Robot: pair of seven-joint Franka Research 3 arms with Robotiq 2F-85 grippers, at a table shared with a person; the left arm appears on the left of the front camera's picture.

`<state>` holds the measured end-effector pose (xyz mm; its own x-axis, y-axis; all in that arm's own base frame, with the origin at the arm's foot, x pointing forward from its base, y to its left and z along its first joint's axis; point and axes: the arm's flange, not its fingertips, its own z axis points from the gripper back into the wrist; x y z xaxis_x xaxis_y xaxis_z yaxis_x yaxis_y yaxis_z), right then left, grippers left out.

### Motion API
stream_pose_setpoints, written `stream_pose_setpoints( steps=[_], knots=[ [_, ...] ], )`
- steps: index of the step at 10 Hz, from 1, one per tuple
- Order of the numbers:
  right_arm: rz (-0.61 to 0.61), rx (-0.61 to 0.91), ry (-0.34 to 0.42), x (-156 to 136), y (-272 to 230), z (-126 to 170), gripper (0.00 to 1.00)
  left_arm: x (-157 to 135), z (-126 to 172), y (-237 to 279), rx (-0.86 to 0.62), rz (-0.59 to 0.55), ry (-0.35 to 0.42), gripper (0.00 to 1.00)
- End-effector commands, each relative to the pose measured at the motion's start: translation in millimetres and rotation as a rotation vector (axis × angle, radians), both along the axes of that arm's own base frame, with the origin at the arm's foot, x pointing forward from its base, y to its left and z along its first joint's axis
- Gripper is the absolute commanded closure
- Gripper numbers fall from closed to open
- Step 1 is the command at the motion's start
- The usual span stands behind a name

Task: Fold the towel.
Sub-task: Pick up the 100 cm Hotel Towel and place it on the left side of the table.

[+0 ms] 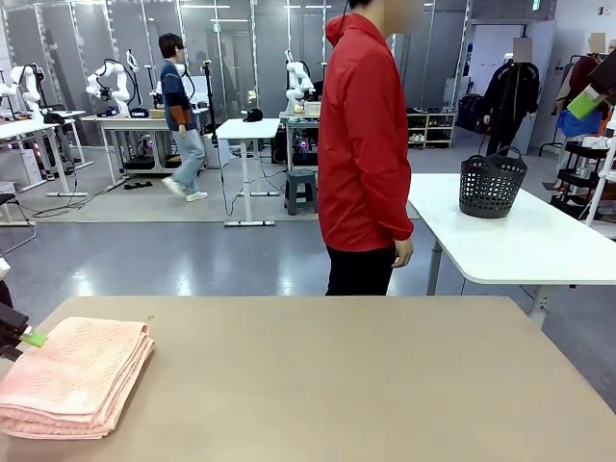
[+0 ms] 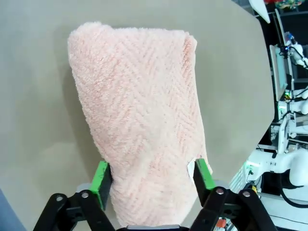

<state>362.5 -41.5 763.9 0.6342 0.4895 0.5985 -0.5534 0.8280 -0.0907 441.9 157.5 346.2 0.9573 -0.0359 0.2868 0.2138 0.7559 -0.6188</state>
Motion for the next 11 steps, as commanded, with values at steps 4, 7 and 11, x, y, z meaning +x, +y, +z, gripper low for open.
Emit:
stream_pose_setpoints(
  steps=[4, 7, 11],
  knots=[
    [0.007, -0.007, -0.003, 0, -1, -1, 0.0, -3, 7, 1, 0.008, 0.008, -0.006, 0.0],
    [0.007, -0.007, -0.003, 0, -1, -1, 0.0, -3, 7, 1, 0.008, 0.008, -0.006, 0.0],
    [0.007, -0.007, -0.003, 0, -1, -1, 0.0, -3, 7, 1, 0.008, 0.008, -0.006, 0.0]
  ],
)
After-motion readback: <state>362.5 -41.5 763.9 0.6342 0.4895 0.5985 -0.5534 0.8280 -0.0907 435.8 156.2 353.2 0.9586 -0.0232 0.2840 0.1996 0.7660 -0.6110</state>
